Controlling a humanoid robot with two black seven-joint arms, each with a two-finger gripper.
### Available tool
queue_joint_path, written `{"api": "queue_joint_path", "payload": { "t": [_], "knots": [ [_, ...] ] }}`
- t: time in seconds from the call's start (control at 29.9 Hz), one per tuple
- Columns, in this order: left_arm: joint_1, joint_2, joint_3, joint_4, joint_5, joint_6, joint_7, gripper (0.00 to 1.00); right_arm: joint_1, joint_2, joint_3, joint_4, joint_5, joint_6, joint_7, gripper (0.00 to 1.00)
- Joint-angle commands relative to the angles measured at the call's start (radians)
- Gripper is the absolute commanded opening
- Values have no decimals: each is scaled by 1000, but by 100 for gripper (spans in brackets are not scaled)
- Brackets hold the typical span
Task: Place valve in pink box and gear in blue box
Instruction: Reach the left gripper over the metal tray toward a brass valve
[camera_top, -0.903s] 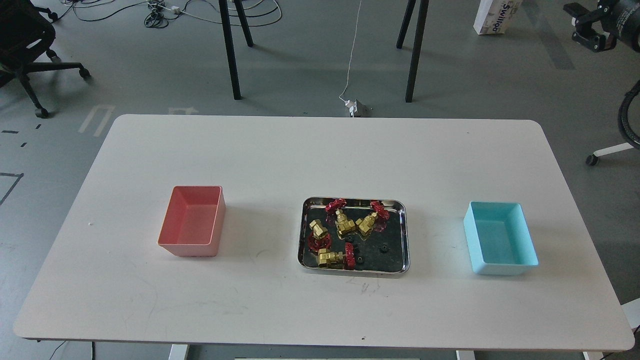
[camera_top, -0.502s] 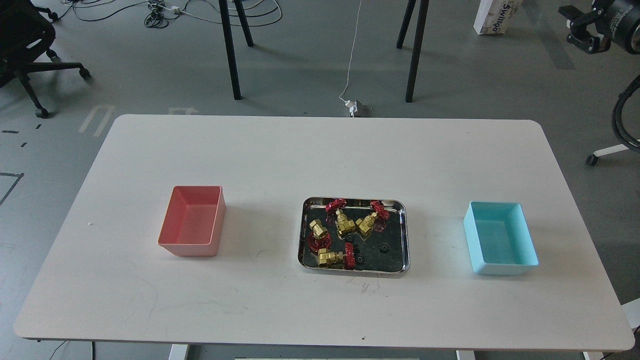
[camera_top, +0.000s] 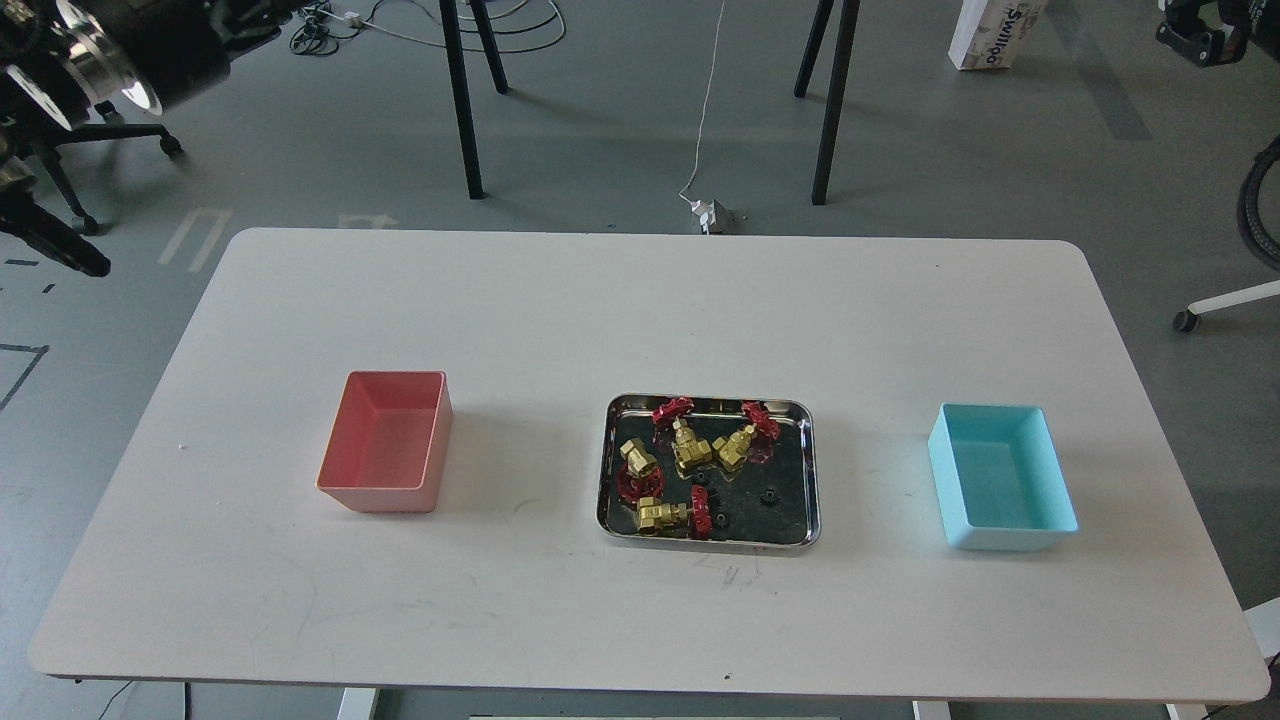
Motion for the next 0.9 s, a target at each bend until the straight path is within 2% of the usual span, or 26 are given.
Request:
{"api": "queue_joint_path", "payload": {
  "t": [0.0, 0.13, 0.3, 0.4, 0.5, 0.6, 0.87],
  "knots": [
    [93, -11, 19, -106, 335, 90, -10, 93, 15, 2, -1, -1, -3, 0, 0, 99],
    [188, -25, 111, -151, 547, 229, -72, 93, 21, 2, -1, 1, -3, 0, 0, 99],
    [205, -95, 240, -144, 750, 367, -73, 93, 33, 2, -2, 1, -6, 0, 0, 99],
    [207, -166, 272, -140, 838, 380, -59, 94, 33, 2, -4, 1, -6, 0, 0, 99],
    [210, -239, 291, -111, 838, 378, -22, 96, 33, 2, -8, 1, -6, 0, 0, 99],
    [221, -301, 314, -47, 838, 378, -19, 99, 33, 2, -10, 1, -6, 0, -1, 99],
    [241, -471, 355, 131, 838, 391, -16, 98, 32, 2, -13, -1, -6, 0, 0, 99]
  ]
}}
